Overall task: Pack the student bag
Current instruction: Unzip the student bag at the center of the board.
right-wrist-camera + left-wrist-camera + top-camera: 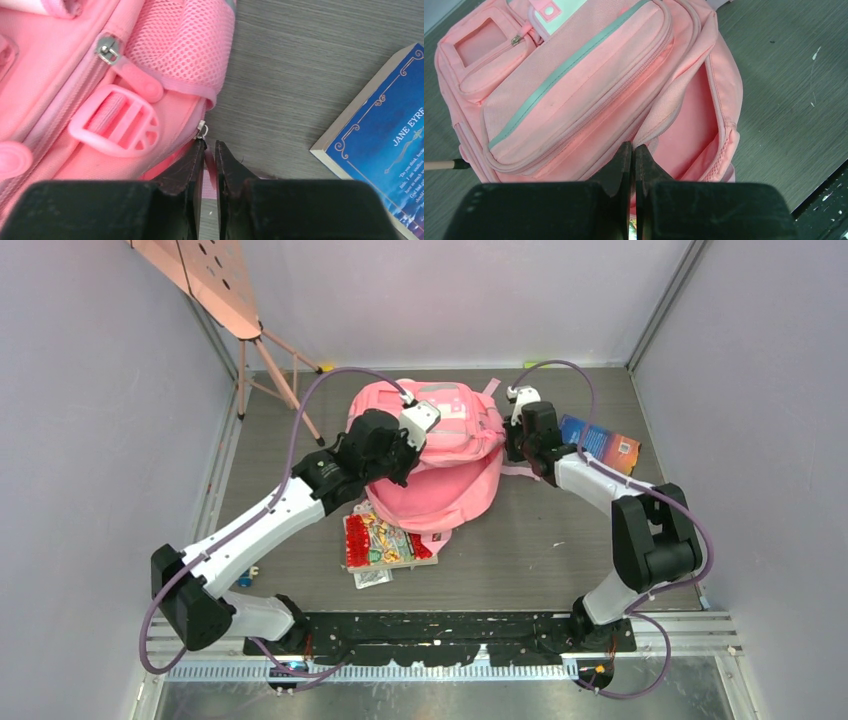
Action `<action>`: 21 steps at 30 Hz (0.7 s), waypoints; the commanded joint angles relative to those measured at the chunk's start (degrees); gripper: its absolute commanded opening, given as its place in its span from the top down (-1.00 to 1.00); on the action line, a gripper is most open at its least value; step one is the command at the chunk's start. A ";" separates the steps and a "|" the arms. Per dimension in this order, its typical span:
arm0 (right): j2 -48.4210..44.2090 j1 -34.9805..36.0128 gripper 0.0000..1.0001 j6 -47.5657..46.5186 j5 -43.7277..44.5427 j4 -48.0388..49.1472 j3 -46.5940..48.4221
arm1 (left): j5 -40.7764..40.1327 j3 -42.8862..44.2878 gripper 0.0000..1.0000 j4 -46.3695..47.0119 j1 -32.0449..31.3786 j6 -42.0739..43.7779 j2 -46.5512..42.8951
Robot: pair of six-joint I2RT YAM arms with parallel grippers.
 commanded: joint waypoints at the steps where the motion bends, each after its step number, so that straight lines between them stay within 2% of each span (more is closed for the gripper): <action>1: 0.67 -3.28 0.53 -0.94 5.25 2.10 3.28 | -3.19 3.87 1.00 -1.24 2.53 -1.11 0.45; 2: -0.49 -3.28 0.48 0.64 4.91 1.65 2.88 | -3.19 4.59 1.00 -1.67 3.01 -2.68 1.09; 4: -3.12 -3.28 0.18 3.17 4.75 0.24 1.79 | -2.63 5.85 1.00 -1.99 4.30 -4.75 2.53; 8: -9.69 -3.29 -0.16 9.80 4.62 -7.34 0.61 | 0.57 8.13 1.00 -1.70 6.54 -8.40 5.05; 11: -13.40 -3.28 -0.27 17.10 3.27 -14.08 0.84 | 0.86 10.37 1.00 -2.24 6.90 -8.70 7.03; 14: -18.26 -3.22 -0.51 26.30 -4.17 -18.83 -1.68 | 0.17 12.54 1.00 -2.46 8.03 -8.78 8.59; 15: -20.52 -3.12 -0.60 29.71 -6.65 -18.61 -2.91 | 0.46 13.23 1.00 -2.22 8.55 -9.06 9.01; 16: -21.58 -2.69 -0.78 31.29 -11.41 -17.53 -5.43 | 0.90 13.72 1.00 -1.95 9.06 -9.19 9.55; 18: -24.91 -0.99 -0.88 35.74 -16.93 -14.98 -9.56 | 1.15 14.71 1.00 -2.01 9.95 -9.21 10.40; 21: -30.22 4.07 -0.91 42.12 -19.80 -10.28 -16.39 | 1.30 14.90 1.00 -1.68 10.92 -9.45 10.93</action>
